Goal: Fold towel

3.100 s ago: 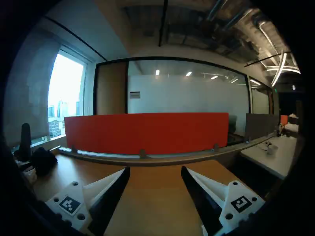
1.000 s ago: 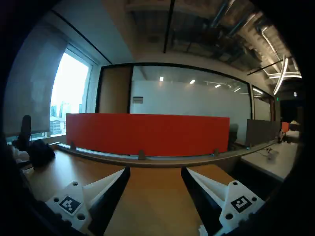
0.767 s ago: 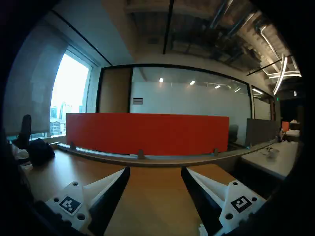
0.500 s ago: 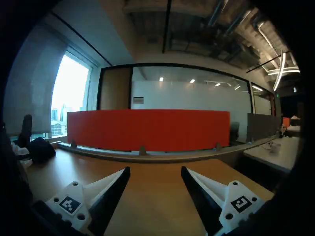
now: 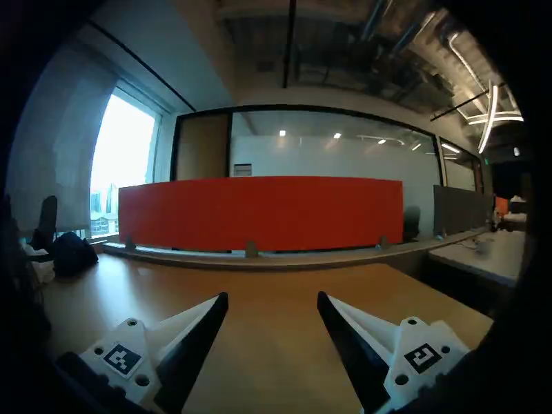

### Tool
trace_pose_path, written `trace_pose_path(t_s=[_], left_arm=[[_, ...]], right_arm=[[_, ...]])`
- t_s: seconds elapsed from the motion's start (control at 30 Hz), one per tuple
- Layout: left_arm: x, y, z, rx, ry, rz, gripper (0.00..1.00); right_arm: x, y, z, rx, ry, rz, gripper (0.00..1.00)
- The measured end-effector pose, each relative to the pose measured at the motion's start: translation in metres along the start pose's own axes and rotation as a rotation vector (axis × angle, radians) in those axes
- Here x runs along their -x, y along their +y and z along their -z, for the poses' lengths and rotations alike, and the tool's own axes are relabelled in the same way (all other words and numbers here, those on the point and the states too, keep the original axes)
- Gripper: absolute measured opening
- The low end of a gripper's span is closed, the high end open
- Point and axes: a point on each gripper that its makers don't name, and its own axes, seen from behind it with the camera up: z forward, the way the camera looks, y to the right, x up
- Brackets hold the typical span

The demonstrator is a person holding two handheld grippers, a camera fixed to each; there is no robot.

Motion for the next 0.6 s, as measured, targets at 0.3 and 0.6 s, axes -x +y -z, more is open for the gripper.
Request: trace_pose_path(t_s=[0.3,0.6], left_arm=[[0.000,0.000,0.000,0.000,0.000,0.000,0.92],[0.000,0.001,0.000,0.000,0.000,0.000,0.92]], right_arm=[[0.022,0.004,0.000,0.017,-0.016,-0.013,1.00],[0.031,0.001,-0.003,0.016,-0.022,-0.019,1.00]])
